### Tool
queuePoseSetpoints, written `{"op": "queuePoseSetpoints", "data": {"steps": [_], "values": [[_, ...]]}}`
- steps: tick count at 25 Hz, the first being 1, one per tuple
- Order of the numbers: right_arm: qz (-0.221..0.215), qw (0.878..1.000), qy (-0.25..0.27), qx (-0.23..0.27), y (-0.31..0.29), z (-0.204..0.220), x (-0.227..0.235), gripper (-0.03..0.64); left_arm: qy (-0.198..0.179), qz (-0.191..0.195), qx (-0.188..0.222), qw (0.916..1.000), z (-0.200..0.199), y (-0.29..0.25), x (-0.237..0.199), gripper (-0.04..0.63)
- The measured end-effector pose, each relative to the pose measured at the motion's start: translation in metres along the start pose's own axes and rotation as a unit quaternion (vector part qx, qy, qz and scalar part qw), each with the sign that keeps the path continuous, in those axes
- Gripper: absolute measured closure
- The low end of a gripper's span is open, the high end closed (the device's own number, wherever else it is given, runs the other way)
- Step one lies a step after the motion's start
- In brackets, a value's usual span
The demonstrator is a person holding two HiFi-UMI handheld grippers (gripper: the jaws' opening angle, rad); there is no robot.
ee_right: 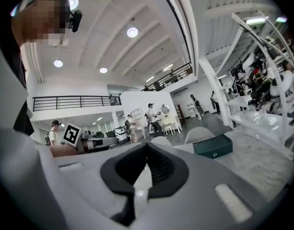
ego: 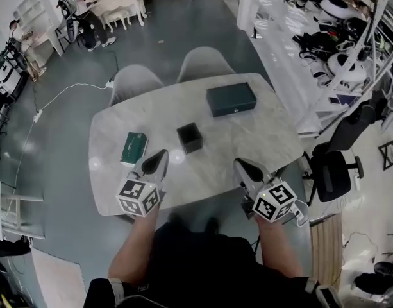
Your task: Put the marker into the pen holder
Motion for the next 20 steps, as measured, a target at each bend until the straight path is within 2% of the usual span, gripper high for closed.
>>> {"op": "queuePoseSetpoints", "data": {"steps": [2, 8, 13, 20], "values": [[0.007, 1.000, -0.001, 0.001, 0.014, 0.000, 0.002, 0.615, -0.026, -0.002, -0.009, 0.9996, 0.000, -0.002, 0.006, 0.586], [0.044, 0.998, 0.034, 0.007, 0.011, -0.009, -0.004, 0.615, -0.050, 0.008, 0.000, 0.9987, -0.011, -0.004, -0.006, 0.586], [0.030, 0.998, 0.050, -0.001, -0.023, -0.016, -0.021, 0.615, -0.071, 0.030, 0.002, 0.9970, -0.023, -0.002, -0.020, 0.586], [0.023, 0.998, 0.059, -0.019, -0.072, -0.009, -0.066, 0.615, -0.061, 0.036, -0.001, 0.9975, -0.020, 0.023, -0.075, 0.586]]}}
Point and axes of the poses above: the fingertips, and each gripper's own axes: y backward along the fingers, x to its right, z out of its underside, the point moved 10 cm from there along y, backward along the fingers, and after that the axes turned 13 degrees about -z, right-handed, at the moved point
